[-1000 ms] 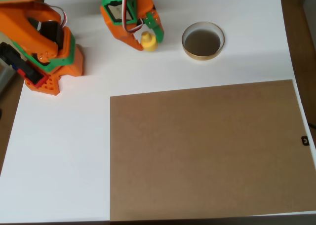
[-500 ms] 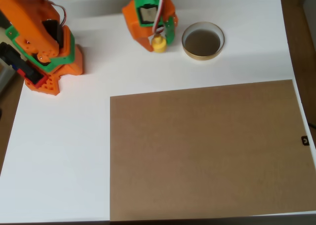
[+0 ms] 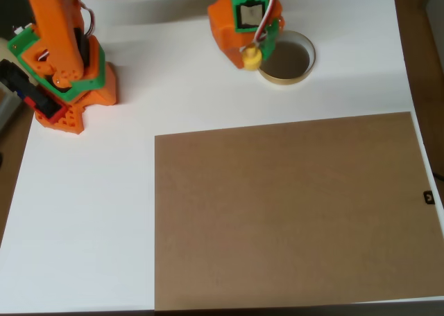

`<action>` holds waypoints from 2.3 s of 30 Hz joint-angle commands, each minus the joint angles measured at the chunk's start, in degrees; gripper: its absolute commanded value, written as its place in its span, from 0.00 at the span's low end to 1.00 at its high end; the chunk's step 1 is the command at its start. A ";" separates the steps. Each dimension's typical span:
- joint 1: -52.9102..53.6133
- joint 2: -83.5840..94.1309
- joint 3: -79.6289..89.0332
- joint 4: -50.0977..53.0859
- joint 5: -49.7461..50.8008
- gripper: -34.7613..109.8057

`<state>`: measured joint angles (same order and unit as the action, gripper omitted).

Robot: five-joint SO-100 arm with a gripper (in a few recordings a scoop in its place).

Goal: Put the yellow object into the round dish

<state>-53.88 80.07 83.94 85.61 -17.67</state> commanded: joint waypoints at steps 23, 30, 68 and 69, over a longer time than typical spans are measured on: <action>-5.27 -14.85 -23.64 3.16 0.09 0.24; -5.80 -19.07 -29.00 3.78 1.05 0.24; -6.50 -26.98 -37.53 8.00 2.46 0.40; -6.24 -26.63 -37.88 8.44 2.37 0.40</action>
<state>-60.03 50.36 49.66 92.46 -14.59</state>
